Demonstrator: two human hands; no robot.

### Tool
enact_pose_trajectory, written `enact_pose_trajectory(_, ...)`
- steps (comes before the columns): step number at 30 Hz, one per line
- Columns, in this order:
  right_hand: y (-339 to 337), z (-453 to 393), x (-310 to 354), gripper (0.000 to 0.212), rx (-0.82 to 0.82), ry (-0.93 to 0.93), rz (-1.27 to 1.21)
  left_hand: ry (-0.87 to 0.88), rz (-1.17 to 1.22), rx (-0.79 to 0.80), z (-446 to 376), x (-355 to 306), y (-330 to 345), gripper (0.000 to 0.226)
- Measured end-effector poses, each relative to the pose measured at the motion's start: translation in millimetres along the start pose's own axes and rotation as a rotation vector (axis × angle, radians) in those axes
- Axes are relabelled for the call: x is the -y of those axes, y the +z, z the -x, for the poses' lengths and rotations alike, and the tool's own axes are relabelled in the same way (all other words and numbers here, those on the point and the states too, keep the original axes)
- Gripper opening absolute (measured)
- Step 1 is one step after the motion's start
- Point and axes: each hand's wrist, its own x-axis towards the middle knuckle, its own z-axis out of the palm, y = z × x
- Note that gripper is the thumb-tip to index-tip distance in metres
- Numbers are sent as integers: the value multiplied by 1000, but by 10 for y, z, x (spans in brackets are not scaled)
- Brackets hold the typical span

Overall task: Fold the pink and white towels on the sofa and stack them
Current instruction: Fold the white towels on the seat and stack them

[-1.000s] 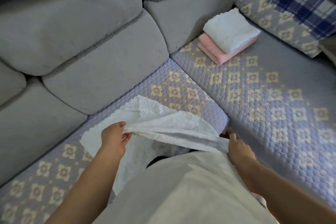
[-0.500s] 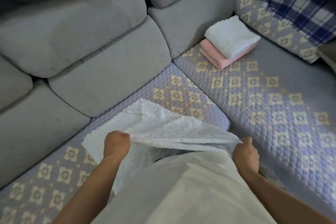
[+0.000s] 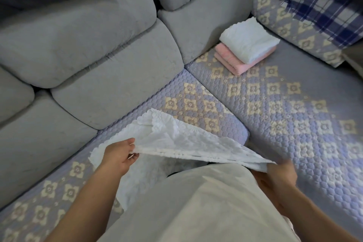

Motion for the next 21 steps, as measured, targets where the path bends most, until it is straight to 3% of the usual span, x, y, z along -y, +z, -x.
enact_pose_trajectory(2,109,-412,-283,37,276,317,-427,177,-207,-100,22,50,26,23)
enact_pose_trajectory(4,106,-550,-304,52,424,388,-596,322,-368,-148,7,79,4,26)
enact_pose_trajectory(5,16,-393,-126,49,434,354,-587,340,-387,-159,-7,70,-19,26)
enact_pose_trajectory(8,-187,-8,350,23,444,67,-378,270,-299,-185,-83,-6,-82,26)
enact_pose_trajectory(10,-201,59,541,26,224,-289,106,217,-207,-180,-121,-57,-84,25)
enact_pose_trajectory(12,-182,192,684,26,32,-632,414,175,-89,-174,-132,-96,-52,23)
enact_pose_trajectory(15,-121,310,836,23,-69,-873,468,116,182,-161,-102,-206,-38,19)
enact_pose_trajectory(17,-132,376,991,21,-2,-773,304,76,345,-111,-103,-304,-99,21)
enact_pose_trajectory(21,-143,287,1255,14,411,-86,-463,51,378,-2,-208,-386,-258,43)
